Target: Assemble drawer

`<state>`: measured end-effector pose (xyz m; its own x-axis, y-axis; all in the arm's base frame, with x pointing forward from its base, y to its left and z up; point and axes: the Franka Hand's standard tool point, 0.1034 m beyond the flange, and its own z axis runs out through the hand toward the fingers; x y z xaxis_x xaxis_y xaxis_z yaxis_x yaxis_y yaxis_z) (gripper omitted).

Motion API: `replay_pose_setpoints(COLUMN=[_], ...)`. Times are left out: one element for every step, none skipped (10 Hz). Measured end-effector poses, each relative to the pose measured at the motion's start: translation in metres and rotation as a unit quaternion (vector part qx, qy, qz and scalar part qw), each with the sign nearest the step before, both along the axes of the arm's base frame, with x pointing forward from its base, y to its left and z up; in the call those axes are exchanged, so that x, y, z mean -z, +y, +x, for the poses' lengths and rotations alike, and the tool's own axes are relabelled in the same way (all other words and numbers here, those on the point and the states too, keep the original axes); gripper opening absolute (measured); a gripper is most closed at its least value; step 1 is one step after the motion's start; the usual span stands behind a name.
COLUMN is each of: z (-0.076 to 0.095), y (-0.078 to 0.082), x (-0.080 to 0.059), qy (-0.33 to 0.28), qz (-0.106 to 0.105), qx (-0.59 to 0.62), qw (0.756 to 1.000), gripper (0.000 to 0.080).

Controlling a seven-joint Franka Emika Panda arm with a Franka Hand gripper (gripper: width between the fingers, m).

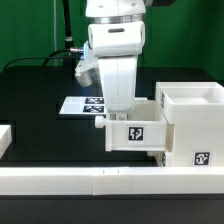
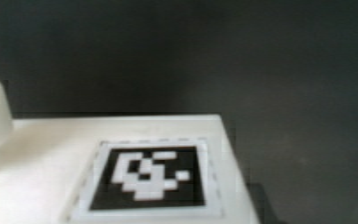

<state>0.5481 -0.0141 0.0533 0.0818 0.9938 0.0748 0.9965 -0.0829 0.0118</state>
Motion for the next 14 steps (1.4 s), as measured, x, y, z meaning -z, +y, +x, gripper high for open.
replay_pose_setpoints(z=[0.000, 0.001, 0.003, 0.005, 0.006, 0.005, 0.005, 0.005, 0.005, 0.006, 0.009, 0.010, 0.011, 0.011], y=[0.001, 0.003, 0.004, 0.004, 0.004, 0.004, 0.003, 0.003, 0.003, 0.004, 0.005, 0.008, 0.011, 0.012], x=[0.000, -0.001, -0.002, -0.003, -0.004, -0.003, -0.003, -0.003, -0.002, -0.003, -0.004, -0.003, -0.003, -0.003], qy=[-0.001, -0.002, -0.003, -0.005, -0.006, -0.006, -0.005, -0.005, -0.005, -0.005, -0.001, -0.001, -0.001, 0.000], qz=[-0.001, -0.005, -0.009, -0.014, -0.016, -0.016, -0.016, -0.016, -0.016, -0.017, -0.018, -0.018, -0.017, -0.017], qx=[-0.007, -0.021, -0.030, -0.040, -0.043, -0.042, -0.042, -0.042, -0.042, -0.042, -0.041, -0.040, -0.041, -0.038], qw=[1.000, 1.000, 1.000, 0.999, 0.999, 0.999, 0.999, 0.999, 0.999, 0.999, 0.999, 0.999, 0.999, 0.999], gripper=[0.0038, 0.0038, 0.0038, 0.0038, 0.0038, 0.0038, 0.0038, 0.0038, 0.0038, 0.0038, 0.0038, 0.0038, 0.0038, 0.0038])
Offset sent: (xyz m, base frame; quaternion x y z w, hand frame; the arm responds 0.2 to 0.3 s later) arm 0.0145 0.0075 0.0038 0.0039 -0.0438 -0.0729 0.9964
